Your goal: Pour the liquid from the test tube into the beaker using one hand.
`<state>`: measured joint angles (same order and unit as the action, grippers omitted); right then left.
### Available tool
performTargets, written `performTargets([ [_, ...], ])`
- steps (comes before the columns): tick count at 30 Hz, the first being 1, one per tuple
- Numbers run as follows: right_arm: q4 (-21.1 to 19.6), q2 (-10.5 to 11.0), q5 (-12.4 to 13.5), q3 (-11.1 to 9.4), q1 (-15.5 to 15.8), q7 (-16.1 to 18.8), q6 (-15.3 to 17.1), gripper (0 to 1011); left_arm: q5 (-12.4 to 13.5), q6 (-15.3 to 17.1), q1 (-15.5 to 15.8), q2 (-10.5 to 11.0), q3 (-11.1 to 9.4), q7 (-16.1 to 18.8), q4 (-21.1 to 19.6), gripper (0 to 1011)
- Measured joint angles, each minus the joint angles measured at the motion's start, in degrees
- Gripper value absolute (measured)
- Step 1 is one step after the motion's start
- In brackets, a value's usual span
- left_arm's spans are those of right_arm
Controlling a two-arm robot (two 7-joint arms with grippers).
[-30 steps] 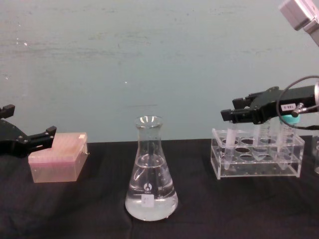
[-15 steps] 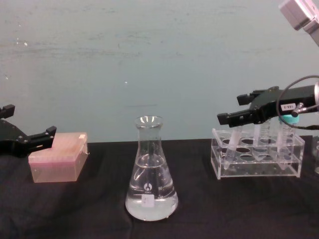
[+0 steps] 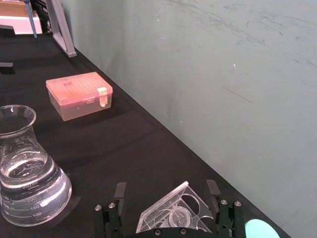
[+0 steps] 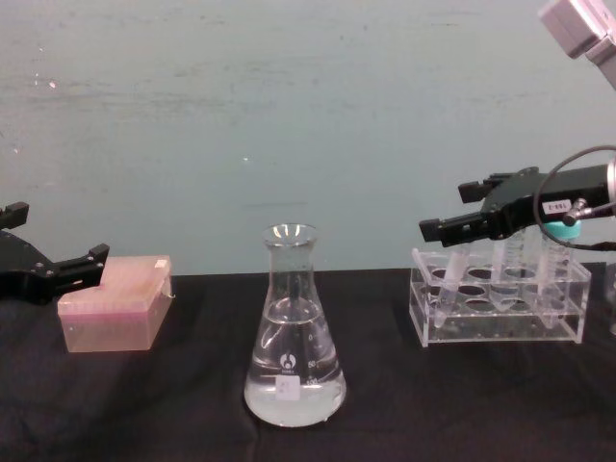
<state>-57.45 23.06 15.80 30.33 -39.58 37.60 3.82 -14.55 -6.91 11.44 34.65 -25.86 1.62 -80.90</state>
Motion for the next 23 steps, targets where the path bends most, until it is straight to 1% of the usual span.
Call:
performTargets([
  [23,0.0,0.0,0.0,0.0,0.0,0.0,0.0,1000,0.0,0.0,0.0,0.0,0.0,0.0,0.0,1000],
])
